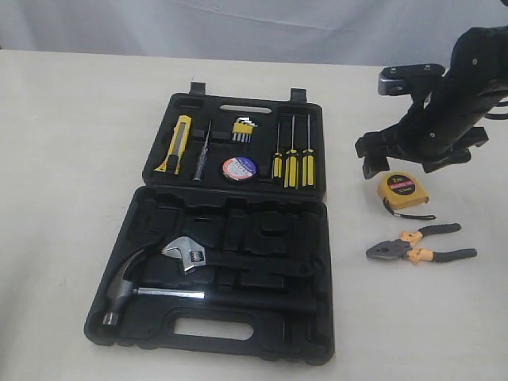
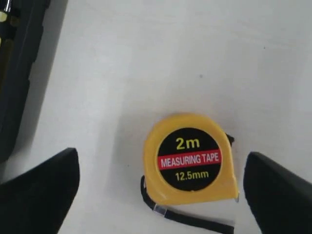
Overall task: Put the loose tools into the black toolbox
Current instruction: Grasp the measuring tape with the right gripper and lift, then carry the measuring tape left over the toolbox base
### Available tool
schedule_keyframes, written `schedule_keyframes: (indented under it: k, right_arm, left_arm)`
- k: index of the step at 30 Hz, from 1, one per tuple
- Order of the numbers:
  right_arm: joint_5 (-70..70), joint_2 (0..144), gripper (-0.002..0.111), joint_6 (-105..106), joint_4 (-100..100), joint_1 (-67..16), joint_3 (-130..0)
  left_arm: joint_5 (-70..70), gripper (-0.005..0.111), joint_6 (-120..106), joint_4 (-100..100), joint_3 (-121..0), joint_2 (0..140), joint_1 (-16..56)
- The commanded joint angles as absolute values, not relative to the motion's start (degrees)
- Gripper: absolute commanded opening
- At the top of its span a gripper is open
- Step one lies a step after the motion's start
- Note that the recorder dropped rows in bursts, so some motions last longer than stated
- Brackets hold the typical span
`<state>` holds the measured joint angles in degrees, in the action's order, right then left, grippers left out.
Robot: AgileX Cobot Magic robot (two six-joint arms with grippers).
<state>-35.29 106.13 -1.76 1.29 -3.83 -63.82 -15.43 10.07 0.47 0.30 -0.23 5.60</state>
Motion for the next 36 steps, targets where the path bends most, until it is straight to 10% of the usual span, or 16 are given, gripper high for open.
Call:
schedule_keyframes:
  k: [1,16,23,36]
  right_arm:
    - [-36.51,108.56,0.085,-0.38,2.98,-3.42,-66.37]
    - [-42.90,115.71,0.083,3.13,3.85,-0.29,-69.47]
    - [-42.99,116.13,0.000,4.32,3.45,-0.29,-69.47]
    - [-59.77,89.96,-0.001,-3.01,-3.30,-14.74,-69.96]
  left_arm:
    - [-15.61,0.000,10.05,0.00,0.00,0.00,5.93]
    - [-15.61,0.000,10.05,0.00,0.00,0.00,5.93]
    - [-15.61,0.000,10.05,0.00,0.00,0.00,5.93]
    - [-15.61,0.000,10.05,0.00,0.00,0.00,5.93]
